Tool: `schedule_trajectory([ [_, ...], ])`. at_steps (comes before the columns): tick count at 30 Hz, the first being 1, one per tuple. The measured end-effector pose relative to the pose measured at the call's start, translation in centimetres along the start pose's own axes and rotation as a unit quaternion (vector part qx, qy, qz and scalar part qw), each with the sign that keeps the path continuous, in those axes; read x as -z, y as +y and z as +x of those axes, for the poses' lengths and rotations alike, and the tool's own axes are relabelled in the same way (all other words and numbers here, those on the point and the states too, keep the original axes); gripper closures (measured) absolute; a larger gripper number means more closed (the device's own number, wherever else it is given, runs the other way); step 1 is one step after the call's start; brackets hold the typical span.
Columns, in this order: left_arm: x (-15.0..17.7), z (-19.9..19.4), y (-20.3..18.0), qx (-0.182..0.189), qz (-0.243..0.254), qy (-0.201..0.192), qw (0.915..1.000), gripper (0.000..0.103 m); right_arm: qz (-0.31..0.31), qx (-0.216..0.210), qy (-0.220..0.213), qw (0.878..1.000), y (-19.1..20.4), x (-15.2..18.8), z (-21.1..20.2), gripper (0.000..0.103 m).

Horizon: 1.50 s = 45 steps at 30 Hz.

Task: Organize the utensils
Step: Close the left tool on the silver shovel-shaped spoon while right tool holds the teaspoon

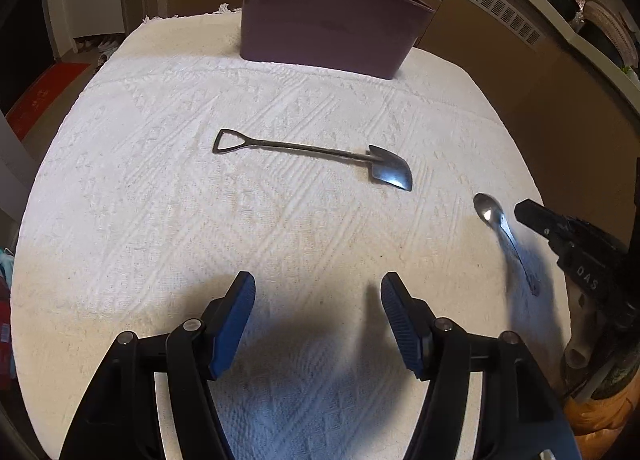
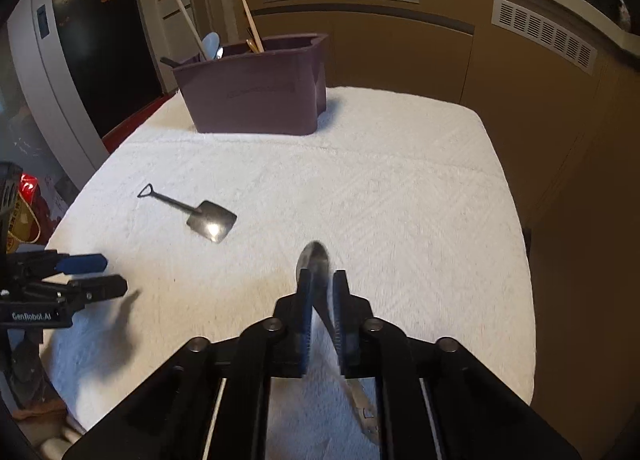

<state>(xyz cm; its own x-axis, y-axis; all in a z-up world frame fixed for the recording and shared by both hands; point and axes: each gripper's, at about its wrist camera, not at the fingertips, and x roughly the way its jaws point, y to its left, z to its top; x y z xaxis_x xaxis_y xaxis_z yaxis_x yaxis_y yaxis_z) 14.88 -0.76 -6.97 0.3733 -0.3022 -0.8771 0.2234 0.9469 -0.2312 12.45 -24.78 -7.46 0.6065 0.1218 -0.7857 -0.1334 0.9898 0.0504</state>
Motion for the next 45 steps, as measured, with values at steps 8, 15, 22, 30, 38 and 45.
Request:
schedule_trajectory([
  [8,0.2,-0.8,0.8,-0.022,0.022,-0.009,0.9995,0.038,-0.096,-0.059,-0.006,0.994,2.7,-1.5,1.8,0.078],
  [15,0.3,-1.3,4.1,-0.053,-0.002,-0.024,0.9983,0.035,-0.228,-0.115,0.026,0.967,8.7,-4.9,6.8,0.06],
  [22,0.0,-0.9,5.6,-0.054,-0.009,-0.024,0.9982,0.034,-0.238,-0.134,0.041,0.961,9.1,-7.2,10.3,0.048],
  [30,0.2,-1.6,6.0,-0.047,-0.007,-0.027,0.9985,0.034,-0.183,-0.104,0.039,0.977,9.6,-5.8,7.2,0.092],
  [38,0.6,-2.7,2.4,-0.022,0.056,-0.034,0.9976,0.034,-0.151,-0.073,0.049,0.985,8.5,-1.7,2.7,0.096],
  [45,0.2,-1.7,-6.2,0.051,0.335,-0.019,0.9408,0.034,-0.087,-0.042,0.015,0.995,2.4,0.6,-1.1,0.066],
])
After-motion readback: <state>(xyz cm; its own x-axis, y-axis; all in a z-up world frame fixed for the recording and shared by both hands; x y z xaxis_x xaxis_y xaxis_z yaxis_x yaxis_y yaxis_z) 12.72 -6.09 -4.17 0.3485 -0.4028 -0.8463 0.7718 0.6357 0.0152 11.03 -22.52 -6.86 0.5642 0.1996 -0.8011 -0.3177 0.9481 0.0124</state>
